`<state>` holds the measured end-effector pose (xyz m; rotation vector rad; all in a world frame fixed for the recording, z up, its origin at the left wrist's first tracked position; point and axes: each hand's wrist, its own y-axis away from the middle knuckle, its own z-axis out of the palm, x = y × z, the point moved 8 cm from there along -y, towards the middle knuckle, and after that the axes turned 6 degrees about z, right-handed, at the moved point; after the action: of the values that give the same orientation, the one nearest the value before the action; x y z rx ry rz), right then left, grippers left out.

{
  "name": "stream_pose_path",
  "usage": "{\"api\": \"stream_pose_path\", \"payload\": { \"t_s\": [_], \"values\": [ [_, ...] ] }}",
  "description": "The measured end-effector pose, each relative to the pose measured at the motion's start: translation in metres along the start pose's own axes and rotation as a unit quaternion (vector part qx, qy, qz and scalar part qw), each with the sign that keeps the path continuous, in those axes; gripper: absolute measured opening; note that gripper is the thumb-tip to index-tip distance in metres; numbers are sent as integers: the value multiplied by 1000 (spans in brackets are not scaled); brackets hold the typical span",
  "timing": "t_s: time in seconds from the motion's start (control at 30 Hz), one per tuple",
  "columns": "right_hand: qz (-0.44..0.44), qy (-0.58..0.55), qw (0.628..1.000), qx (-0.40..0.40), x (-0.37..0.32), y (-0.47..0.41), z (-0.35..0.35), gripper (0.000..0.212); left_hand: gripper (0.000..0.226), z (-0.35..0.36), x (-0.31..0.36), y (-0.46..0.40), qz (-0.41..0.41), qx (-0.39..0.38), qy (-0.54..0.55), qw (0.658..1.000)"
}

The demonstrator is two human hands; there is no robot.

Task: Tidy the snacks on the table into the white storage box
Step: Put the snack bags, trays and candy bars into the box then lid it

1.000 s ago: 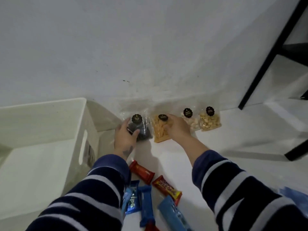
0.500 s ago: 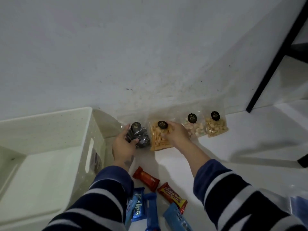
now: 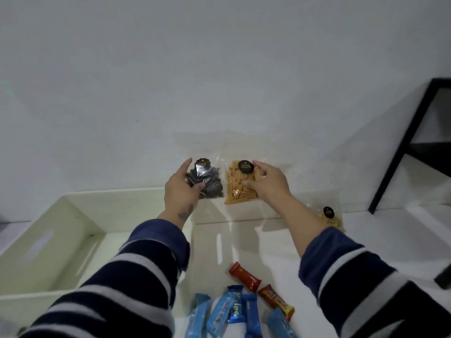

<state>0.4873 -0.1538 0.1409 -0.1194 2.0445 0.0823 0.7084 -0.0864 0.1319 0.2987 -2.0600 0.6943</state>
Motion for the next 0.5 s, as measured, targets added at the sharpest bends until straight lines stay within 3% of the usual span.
{"api": "stream_pose_path", "payload": {
  "t_s": [0.13,0.3,0.5],
  "values": [
    [-27,34,999,-14,-44,27,50,70,69,-69,-26,11,-31,20,17,999],
    [-39,69,996,-48,-73,62,142,68,69,-140,-111,36,-121,3,32,992],
    [26,100,987,-124,-65,74,262,68,70,-202,-198,30,-182,4,23,983]
  ]
}}
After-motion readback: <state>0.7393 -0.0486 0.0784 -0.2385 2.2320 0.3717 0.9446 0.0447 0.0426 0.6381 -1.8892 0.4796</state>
